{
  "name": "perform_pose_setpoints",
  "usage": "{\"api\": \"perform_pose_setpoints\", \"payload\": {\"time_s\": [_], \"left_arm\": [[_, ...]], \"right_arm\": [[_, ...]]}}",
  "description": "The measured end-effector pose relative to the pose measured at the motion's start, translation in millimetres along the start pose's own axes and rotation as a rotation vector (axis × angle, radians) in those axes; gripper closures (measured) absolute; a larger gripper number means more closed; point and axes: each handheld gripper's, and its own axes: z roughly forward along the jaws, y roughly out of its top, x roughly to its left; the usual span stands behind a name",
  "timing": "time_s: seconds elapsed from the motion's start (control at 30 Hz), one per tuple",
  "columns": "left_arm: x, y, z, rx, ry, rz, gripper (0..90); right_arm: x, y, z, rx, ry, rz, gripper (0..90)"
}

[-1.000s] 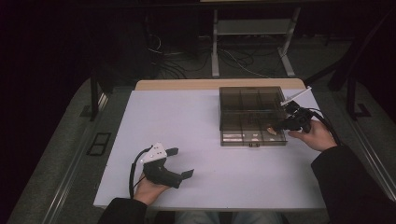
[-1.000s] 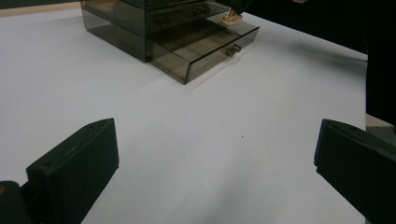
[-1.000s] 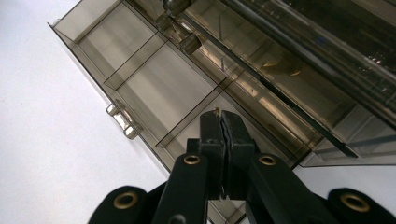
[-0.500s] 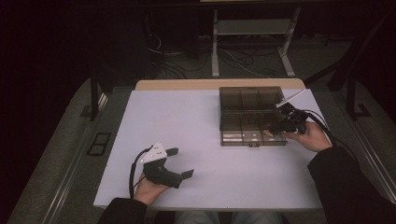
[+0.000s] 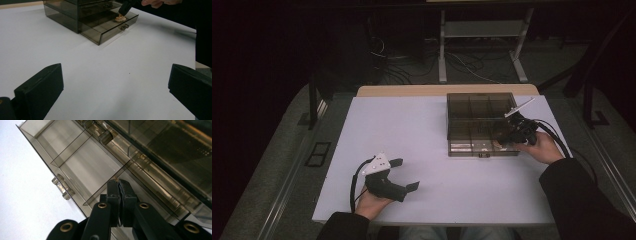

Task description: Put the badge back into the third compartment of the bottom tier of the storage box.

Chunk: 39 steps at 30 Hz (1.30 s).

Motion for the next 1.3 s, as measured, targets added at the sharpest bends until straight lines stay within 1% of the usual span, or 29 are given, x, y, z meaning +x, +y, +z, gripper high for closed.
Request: {"api": "perform_pose_setpoints", "payload": {"time_s": [0.03,0.07,0.1,0.13,0.3,0.47,0.5,0.53,0.67,0.73,0.8,0.93,1.03,1.07,1.17,1.23,1.27,1.3], "left_arm": [[0.0,0.0,0.1,-0.001,0.001,-0.001,0.0],[0.1,0.0,0.0,0.0,0.0,0.0,0.0],[0.0,0.0,0.0,0.0,0.0,0.0,0.0],[-0.1,0.1,0.0,0.0,-0.001,0.001,0.0],[-0.2,0.1,0.3,0.001,-0.006,0.005,0.0],[-0.5,0.2,0.0,-0.002,-0.008,0.005,0.0],[-0.6,0.2,0.0,-0.002,-0.008,0.005,0.0],[-0.6,0.2,0.1,-0.002,-0.01,0.005,0.0],[-1.3,0.5,0.3,-0.004,-0.013,0.004,0.0],[-1.5,0.6,0.3,-0.004,-0.015,0.005,0.0],[-1.5,0.7,0.2,-0.004,-0.017,0.006,0.0],[-2.0,0.9,-0.1,-0.005,-0.019,0.004,0.0],[-2.5,1.1,-0.4,-0.009,-0.022,0.005,0.0],[-2.6,1.2,-0.4,-0.01,-0.023,0.005,0.0],[-2.7,1.2,-0.7,-0.012,-0.024,0.006,0.0],[-3.2,1.3,-0.7,-0.013,-0.025,0.005,0.0],[-3.3,1.3,-0.9,-0.013,-0.026,0.006,0.0],[-3.6,1.3,-0.9,-0.012,-0.026,0.005,0.0]], "right_arm": [[0.1,0.0,0.0,0.0,0.0,0.0,86.7],[0.4,0.0,-0.2,0.003,-0.001,-0.003,82.8],[0.4,0.0,-0.2,0.003,-0.001,-0.003,82.8],[1.3,-0.1,-0.2,0.012,-0.006,-0.012,80.4],[2.7,-1.2,-0.9,0.016,-0.005,-0.01,78.5],[3.9,-1.9,-4.8,0.011,-0.013,-0.008,74.1],[5.0,-1.9,-7.2,0.008,-0.019,-0.009,71.0],[5.0,-1.9,-7.2,0.008,-0.019,-0.009,71.0],[7.4,-2.8,-10.6,0.014,-0.025,-0.003,64.8],[9.2,-3.8,-12.4,0.012,-0.036,-0.003,60.3],[10.7,-5.4,-15.4,-0.005,-0.045,-0.009,56.0],[11.7,-8.7,-22.3,-0.041,-0.057,0.012,45.4],[11.6,-11.2,-29.4,-0.064,-0.05,0.019,35.8],[12.8,-12.0,-31.7,-0.065,-0.047,0.027,32.0],[16.9,-14.6,-38.2,-0.079,-0.051,0.029,20.3],[19.8,-16.7,-42.2,-0.098,-0.048,0.044,16.3],[21.1,-18.2,-43.9,-0.106,-0.04,0.054,12.2],[22.6,-19.8,-44.9,-0.105,-0.043,0.065,11.4]]}}
